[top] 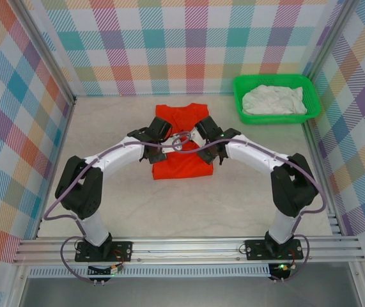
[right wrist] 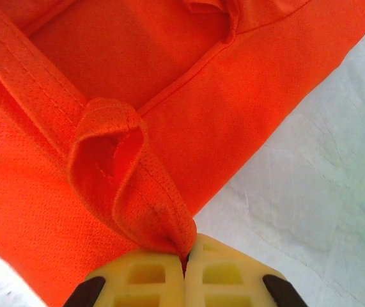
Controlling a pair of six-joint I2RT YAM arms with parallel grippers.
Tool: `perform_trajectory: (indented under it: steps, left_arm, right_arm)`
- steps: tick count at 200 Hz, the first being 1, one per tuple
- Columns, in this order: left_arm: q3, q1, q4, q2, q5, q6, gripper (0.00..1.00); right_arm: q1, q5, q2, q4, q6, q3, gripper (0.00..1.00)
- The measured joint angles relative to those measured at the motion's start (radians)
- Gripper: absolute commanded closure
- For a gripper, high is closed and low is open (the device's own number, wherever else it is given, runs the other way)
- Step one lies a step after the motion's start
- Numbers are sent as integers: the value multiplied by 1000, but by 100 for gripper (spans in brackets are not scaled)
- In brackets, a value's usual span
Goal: Fold and stack the t-shirts
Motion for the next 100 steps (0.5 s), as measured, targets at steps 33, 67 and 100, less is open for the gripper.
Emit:
perform_trajectory:
  steps: [33,67,100]
  left_arm:
    - [44,7,8,64,-1,7,100]
    - [89,14,35,113,-6,18,100]
    - [92,27,53,142,-18,18,100]
  right_arm:
    - [-21,1,79,21,-7,31,100]
    - [-37,4,130,68,-7,44,100]
    - [-48,4,158,118,-11,50,100]
